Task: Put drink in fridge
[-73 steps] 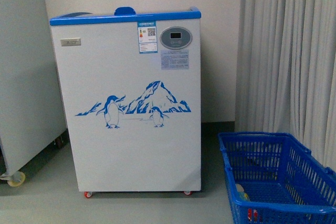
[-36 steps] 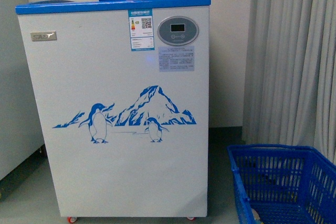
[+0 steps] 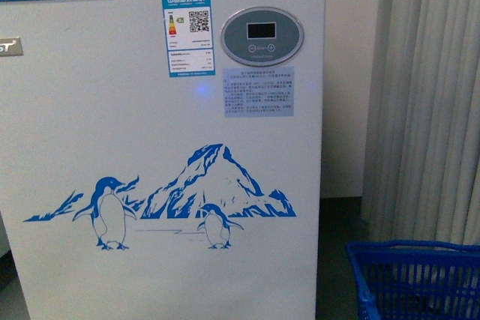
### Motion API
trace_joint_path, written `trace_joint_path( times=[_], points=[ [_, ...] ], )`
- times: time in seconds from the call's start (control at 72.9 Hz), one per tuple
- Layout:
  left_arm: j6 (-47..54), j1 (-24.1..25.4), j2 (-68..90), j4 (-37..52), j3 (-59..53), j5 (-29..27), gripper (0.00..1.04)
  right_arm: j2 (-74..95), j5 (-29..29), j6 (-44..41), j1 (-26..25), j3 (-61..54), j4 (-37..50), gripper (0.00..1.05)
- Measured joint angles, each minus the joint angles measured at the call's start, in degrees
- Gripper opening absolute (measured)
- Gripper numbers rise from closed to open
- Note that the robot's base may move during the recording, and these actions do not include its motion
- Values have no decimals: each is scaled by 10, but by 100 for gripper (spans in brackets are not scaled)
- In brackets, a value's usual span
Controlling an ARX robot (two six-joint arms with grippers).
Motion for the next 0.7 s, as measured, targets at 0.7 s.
trace_joint_path(
  times=[0.7],
  points=[
    [0, 0, 0, 0, 0, 0, 97, 596, -60, -26, -183, 144, 2, 97]
  ],
)
